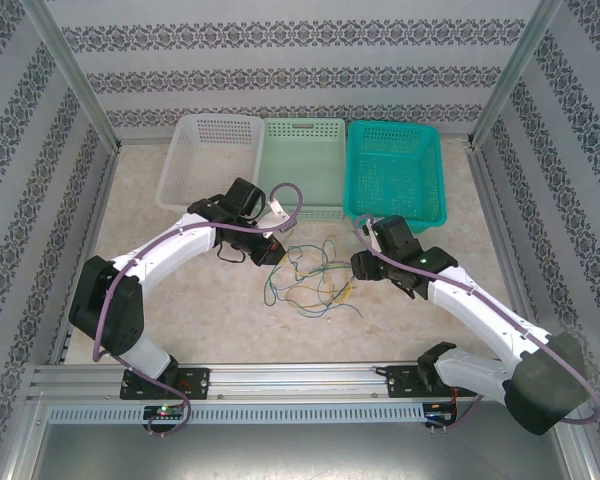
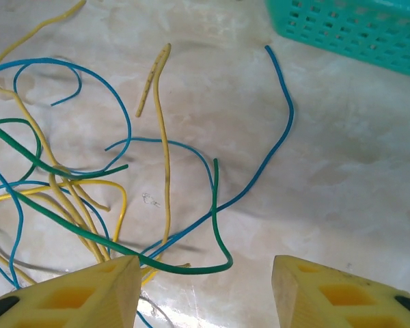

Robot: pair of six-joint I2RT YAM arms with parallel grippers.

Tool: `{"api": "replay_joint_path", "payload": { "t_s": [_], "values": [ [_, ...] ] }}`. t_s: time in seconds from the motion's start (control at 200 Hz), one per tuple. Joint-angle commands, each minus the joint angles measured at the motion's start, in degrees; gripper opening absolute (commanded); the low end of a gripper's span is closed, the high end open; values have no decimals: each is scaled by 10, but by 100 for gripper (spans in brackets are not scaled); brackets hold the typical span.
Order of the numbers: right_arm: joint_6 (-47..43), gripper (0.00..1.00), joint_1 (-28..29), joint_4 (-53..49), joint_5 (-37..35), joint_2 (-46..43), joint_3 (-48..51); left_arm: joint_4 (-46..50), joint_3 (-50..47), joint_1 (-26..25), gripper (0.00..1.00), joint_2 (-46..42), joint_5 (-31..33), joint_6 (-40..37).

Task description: Untangle the cables

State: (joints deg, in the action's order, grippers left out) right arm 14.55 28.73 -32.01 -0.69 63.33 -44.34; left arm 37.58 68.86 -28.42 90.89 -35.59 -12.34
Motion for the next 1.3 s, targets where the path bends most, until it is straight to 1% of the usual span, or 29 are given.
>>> {"api": "replay_joint_path", "payload": {
  "t_s": [0.0, 0.1, 0.145, 0.295, 0.4, 0.545, 0.684, 0.839, 0.929, 0.969, 1.019, 1.064, 1.124, 1.299],
  "values": [
    [-88, 55, 12, -61, -10, 15, -31, 3, 6, 4, 0, -4, 1, 2],
    [-129, 58, 29, -55, 2, 19, -30, 3, 7, 4, 0, -2, -1, 3],
    [-142, 60, 38, -53, -7, 25, -30, 4, 8, 4, 0, -2, -1, 3],
    [-195, 60, 51, -79, -31, 72, -52, 10, 9, 6, 0, -1, -1, -1],
    [-212, 60, 50, -71, -50, 100, -57, 8, 8, 7, 0, -4, -5, -1],
    [-216, 59, 43, -49, -61, 109, -57, 9, 6, 9, 0, -5, -10, -1],
    [-234, 57, 36, -38, -40, 119, -55, 9, 3, 10, 0, -4, -16, -2],
    [-249, 53, 36, -35, -4, 144, -57, 7, 4, 12, 0, -3, -17, 0],
    [-263, 49, 37, -42, 1, 160, -58, 5, 2, 13, 0, -6, -20, 0],
    [-268, 45, 37, -48, -6, 167, -60, 4, 2, 15, 0, -6, -20, 1],
    [-267, 36, 36, -50, -22, 172, -63, 4, 1, 16, 0, -8, -20, 1],
    [-265, 28, 32, -48, -21, 169, -62, 4, 1, 17, 0, -9, -21, 1],
    [-261, 17, 28, -37, -14, 153, -56, 4, 0, 18, 0, -10, -19, 2],
    [-258, 2, 18, -19, 13, 77, -29, -2, -6, 22, 0, -14, -11, 7]
  ]
}}
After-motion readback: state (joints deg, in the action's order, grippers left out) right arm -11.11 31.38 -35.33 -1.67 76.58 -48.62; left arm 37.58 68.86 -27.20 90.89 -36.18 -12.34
